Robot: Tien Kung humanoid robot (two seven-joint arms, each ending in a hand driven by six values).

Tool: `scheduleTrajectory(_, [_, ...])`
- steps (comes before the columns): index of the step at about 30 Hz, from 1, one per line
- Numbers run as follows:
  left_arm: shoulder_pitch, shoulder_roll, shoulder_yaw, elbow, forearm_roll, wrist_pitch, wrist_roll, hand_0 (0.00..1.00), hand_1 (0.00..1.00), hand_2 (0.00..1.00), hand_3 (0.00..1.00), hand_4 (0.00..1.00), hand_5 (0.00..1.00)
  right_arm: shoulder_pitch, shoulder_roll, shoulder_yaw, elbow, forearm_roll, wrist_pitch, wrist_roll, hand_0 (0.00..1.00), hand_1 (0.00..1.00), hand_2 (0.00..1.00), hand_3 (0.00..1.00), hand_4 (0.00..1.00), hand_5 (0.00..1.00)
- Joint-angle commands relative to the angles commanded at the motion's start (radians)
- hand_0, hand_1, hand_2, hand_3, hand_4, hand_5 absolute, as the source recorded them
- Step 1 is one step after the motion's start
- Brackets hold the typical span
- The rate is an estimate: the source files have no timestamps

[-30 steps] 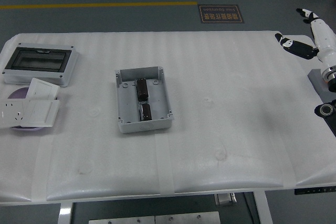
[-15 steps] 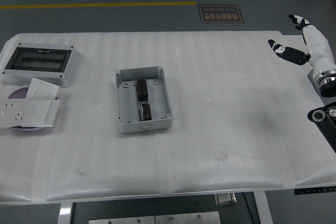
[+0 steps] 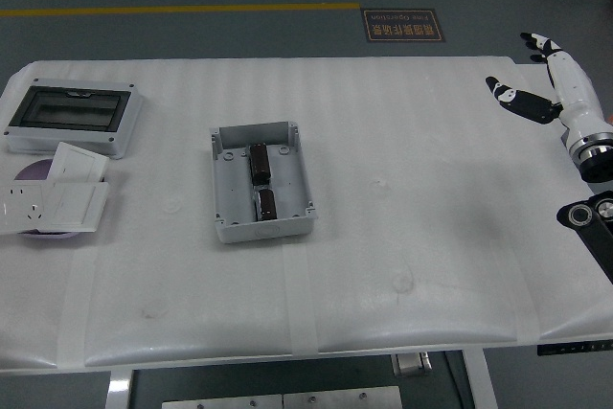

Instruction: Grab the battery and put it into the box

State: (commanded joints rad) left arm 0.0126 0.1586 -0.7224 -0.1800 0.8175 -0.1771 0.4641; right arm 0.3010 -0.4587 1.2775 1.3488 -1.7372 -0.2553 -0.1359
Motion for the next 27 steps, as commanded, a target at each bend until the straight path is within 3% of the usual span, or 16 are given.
scheduleTrajectory(27, [-0.001,-0.013,-0.038,0.000,0.042,-0.011,0.028,0.671,0.669,0.580,0.539,0.435,0.385,-0.029,0.023,-0.009,0.012,-0.001,0.026,-0.016,0.891,0.831,0.927,0.910,0.750,0.379])
